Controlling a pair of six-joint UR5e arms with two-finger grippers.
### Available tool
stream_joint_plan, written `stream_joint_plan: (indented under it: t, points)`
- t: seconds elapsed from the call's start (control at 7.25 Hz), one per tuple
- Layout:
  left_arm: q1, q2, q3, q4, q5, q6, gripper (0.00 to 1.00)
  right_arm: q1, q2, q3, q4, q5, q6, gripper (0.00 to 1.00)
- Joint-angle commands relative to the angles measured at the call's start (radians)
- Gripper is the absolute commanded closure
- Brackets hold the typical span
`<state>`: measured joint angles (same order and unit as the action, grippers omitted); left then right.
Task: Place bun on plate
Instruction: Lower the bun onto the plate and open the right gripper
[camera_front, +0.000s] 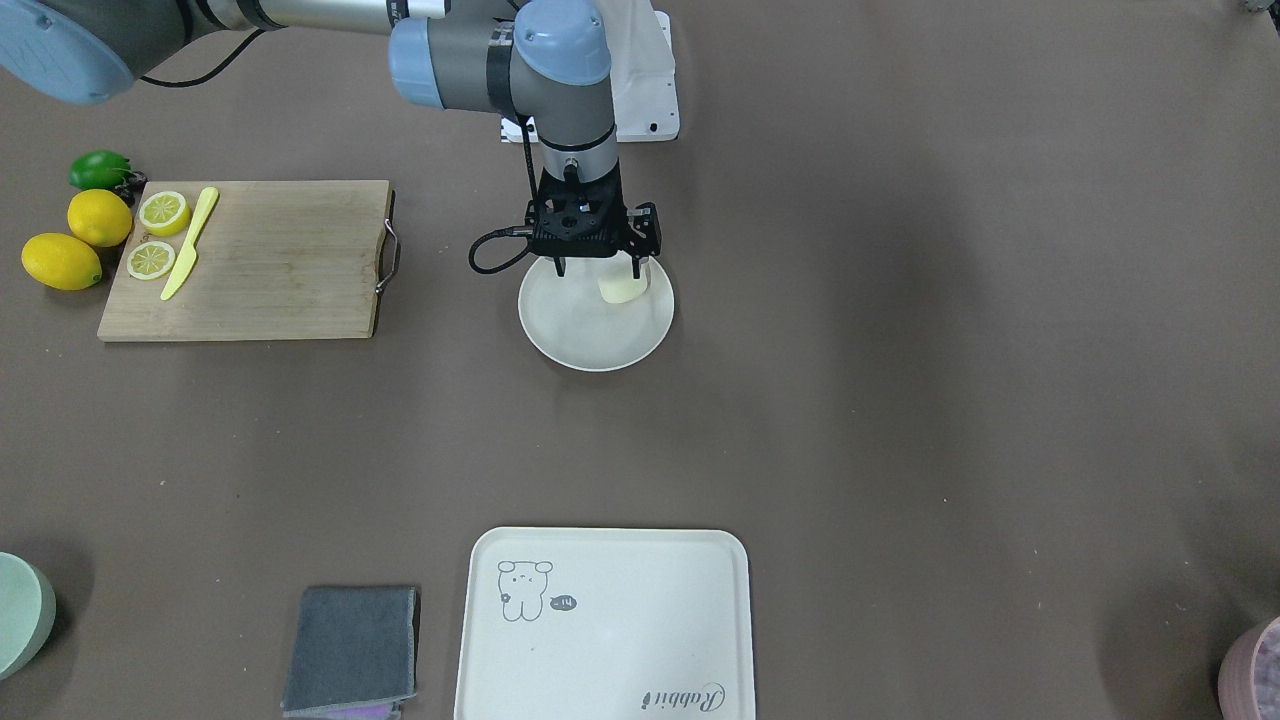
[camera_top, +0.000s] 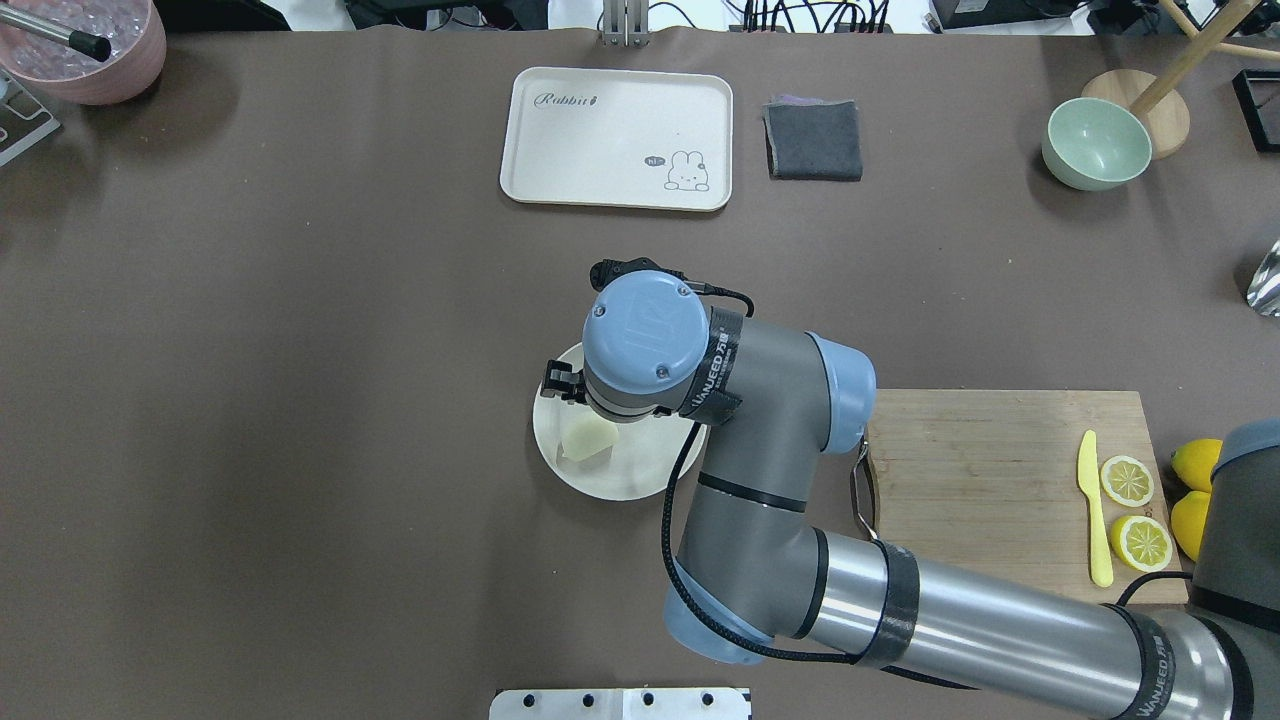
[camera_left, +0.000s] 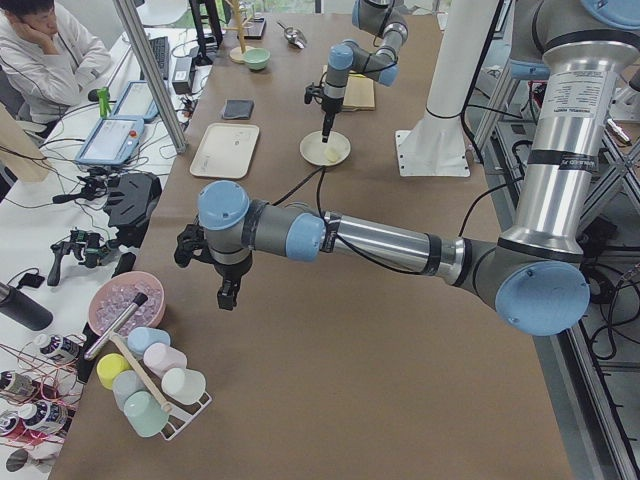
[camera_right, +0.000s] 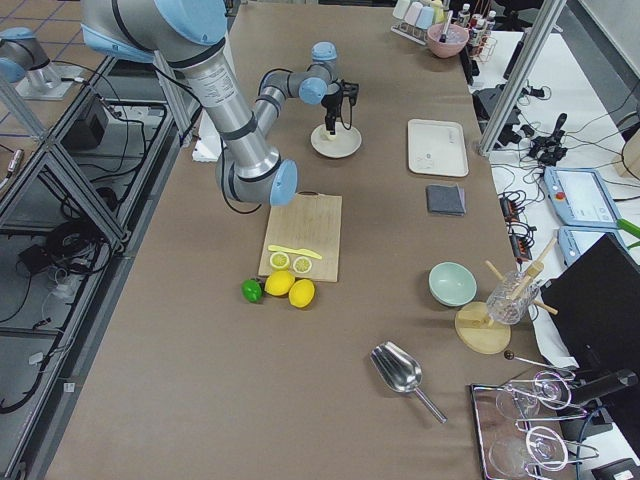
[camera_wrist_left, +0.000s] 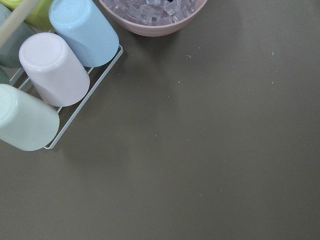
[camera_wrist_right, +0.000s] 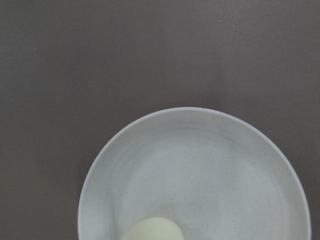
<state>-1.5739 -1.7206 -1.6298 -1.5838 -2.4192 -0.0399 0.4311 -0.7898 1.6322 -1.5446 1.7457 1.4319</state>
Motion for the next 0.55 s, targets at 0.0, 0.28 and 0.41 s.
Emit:
stream_joint_plan:
  t: [0.0, 0.28, 0.41]
  points:
    - [0.003, -0.01, 0.011, 0.039, 0.009, 0.0, 0.01, 0.107, -0.026, 0.017, -0.005, 0.107, -0.069, 0.0]
    - [0.009, 0.004, 0.024, 0.157, 0.015, 0.027, 0.01, 0.229, -0.075, 0.024, -0.005, 0.222, -0.184, 0.0]
    - [0.006, 0.072, 0.022, 0.16, 0.031, 0.152, 0.01, 0.297, -0.119, 0.05, -0.005, 0.276, -0.261, 0.0]
